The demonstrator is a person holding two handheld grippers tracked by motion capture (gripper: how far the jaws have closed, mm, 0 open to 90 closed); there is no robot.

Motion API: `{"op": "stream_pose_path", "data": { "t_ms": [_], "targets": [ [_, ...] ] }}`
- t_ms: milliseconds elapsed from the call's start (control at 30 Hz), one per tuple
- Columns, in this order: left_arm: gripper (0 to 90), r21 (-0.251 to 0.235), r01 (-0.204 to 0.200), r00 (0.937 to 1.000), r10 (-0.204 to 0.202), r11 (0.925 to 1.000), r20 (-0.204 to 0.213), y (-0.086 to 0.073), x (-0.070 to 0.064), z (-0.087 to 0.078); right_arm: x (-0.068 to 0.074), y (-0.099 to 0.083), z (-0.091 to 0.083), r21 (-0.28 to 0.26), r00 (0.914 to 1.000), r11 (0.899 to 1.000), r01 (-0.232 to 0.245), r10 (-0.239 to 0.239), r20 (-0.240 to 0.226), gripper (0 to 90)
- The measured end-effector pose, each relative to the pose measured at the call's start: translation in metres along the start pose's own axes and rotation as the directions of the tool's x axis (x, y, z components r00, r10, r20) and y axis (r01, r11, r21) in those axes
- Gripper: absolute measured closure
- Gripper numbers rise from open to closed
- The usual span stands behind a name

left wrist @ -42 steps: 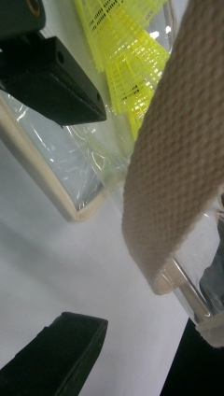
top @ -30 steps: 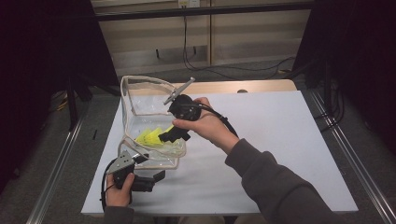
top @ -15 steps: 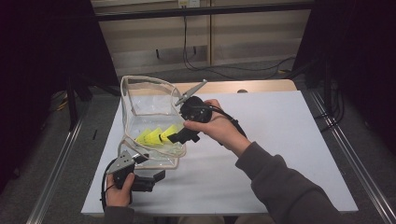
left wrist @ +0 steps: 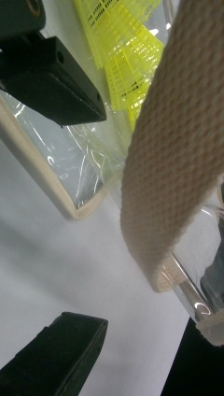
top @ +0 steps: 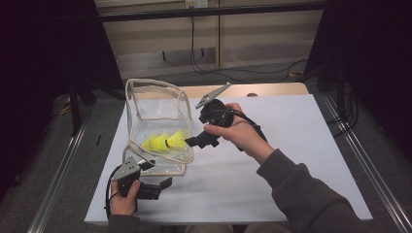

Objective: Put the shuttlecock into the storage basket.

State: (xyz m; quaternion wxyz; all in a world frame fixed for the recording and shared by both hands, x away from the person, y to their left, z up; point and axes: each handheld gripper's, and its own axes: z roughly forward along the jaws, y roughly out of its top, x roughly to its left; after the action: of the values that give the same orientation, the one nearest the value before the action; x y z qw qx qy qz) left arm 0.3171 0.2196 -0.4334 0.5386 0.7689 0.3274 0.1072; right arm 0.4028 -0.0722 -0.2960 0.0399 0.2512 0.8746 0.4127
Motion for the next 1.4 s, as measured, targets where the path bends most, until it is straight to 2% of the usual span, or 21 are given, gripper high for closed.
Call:
{"op": "stream_pose_path", "data": {
  "t_ms": [200,800,1033,1400],
  "targets": [
    [2.6,0.002,0.002,1.0,-0.002,1.0,-0.001,0.0,0.0,0.0,-0.002,-0.009,-0.006,-0.003,1.0,1.0,0.007,-0.007,0.0,7.2],
    [2.6,0.002,0.0,1.0,0.0,1.0,-0.002,0.0,0.0,0.001,-0.015,-0.049,-0.021,-0.015,0.9997,1.0,-0.017,0.017,0.017,7.6],
    [2.6,0.001,-0.002,1.0,0.002,1.0,-0.005,0.0,0.0,0.0,-0.017,-0.064,-0.024,-0.035,0.9994,0.999,-0.029,0.03,0.015,7.5],
    [2.6,0.002,-0.002,1.0,0.002,1.0,-0.005,0.0,0.0,0.0,-0.024,-0.089,-0.029,-0.033,0.9982,0.999,-0.042,0.043,0.041,7.5]
  ]
}}
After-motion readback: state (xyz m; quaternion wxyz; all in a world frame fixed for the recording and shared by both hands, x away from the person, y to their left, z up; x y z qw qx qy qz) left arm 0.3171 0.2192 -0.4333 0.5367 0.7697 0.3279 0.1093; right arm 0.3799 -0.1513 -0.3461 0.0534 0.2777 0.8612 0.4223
